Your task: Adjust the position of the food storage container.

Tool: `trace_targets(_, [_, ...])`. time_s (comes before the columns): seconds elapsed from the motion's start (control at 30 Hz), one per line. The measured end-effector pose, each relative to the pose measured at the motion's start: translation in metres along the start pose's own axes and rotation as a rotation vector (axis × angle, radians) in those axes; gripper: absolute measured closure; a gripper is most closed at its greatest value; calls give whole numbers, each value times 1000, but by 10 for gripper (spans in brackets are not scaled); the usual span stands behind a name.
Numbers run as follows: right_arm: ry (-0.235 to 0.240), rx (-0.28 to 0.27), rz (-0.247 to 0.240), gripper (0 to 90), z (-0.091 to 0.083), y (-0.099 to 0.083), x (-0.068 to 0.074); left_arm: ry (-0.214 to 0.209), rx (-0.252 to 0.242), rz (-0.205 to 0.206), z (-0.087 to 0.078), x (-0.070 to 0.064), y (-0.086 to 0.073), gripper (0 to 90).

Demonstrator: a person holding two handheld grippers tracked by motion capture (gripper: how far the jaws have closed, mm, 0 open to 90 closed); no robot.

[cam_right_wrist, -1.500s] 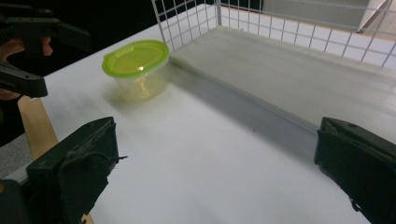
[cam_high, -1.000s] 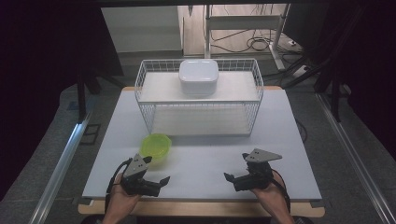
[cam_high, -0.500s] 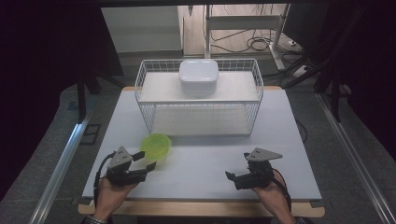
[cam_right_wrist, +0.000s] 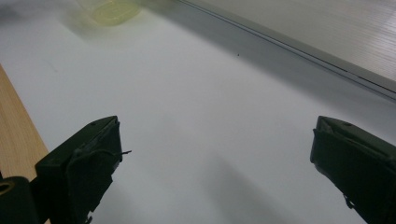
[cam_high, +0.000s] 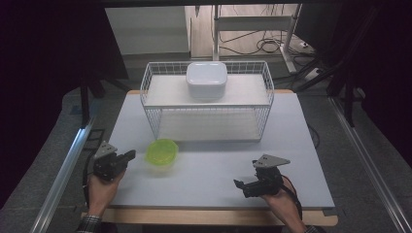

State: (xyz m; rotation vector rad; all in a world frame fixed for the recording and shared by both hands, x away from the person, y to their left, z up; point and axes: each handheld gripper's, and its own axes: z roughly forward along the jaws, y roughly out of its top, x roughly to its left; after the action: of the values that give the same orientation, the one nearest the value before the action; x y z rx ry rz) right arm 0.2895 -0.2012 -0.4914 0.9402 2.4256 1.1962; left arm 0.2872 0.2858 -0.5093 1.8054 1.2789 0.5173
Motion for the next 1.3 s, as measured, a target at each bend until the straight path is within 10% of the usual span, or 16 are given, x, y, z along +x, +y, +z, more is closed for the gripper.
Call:
trace_targets(0.47, [2, 24, -20, 28, 6, 0, 2, -63, 118, 50, 55, 10, 5, 898])
trace_targets(1.3, [19, 54, -40, 29, 13, -2, 7, -205, 165, 127, 77, -27, 9, 896])
